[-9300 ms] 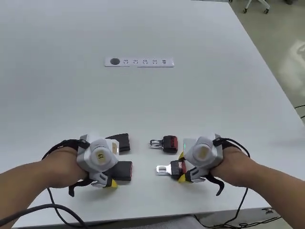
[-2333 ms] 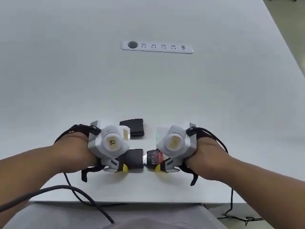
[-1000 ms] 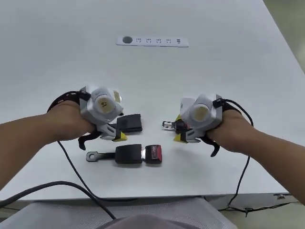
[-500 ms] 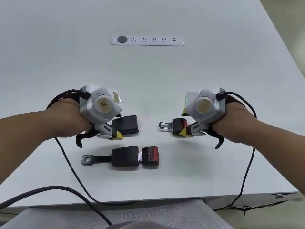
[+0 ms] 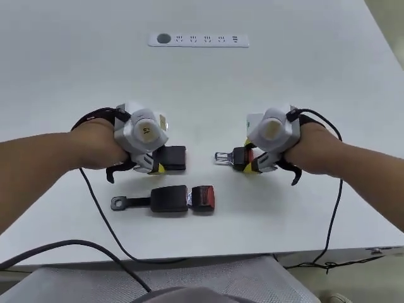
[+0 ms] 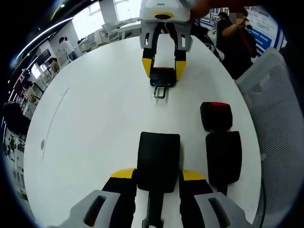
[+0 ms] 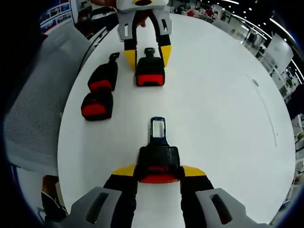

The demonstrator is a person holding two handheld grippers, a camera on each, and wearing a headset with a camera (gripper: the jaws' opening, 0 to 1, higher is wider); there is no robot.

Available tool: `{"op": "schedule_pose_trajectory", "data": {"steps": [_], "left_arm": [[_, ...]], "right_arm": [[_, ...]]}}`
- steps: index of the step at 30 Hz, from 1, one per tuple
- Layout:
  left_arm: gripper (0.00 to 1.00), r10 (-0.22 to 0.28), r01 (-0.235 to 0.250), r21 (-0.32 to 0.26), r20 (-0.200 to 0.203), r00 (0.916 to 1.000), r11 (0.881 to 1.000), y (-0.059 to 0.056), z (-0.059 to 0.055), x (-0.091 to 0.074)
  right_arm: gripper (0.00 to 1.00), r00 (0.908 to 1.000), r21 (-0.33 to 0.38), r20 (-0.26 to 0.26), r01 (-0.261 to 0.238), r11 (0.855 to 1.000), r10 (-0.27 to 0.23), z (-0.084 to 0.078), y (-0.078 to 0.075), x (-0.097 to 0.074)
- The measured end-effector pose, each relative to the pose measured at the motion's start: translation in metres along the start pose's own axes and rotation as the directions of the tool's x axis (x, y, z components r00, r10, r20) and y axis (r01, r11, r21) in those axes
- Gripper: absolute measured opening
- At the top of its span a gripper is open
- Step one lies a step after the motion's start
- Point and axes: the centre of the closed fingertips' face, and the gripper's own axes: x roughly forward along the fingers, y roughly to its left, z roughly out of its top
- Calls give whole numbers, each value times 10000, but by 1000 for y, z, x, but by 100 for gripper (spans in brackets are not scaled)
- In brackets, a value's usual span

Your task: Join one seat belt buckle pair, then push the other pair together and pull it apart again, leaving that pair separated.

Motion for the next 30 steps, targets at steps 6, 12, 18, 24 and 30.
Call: {"op": "schedule_pose_trajectory", "data": {"steps": [6,12,18,24,30], "left_arm": [[34,-6,10,-259,144,9999,9997,-1,-1,1],[34,-72,79,-306,228,9997,9995,0,-1,2],[33,19,-13,-467,146,9999,9989,-1,-1,2],[33,48,-45,-343,109,9999,9994,1,-2,3],[33,53,-51,-366,29,10000,9993,1,-2,3]], "right_arm": [[32,9997,147,98,-216,9997,214,-2,-3,3],[32,9993,47,82,-372,9993,372,-1,-2,4],[32,9994,-71,111,-325,9994,326,13,2,9],[32,9990,-200,181,-397,9990,401,31,5,13],[32,9989,-261,263,-384,9989,390,48,7,21]]}}
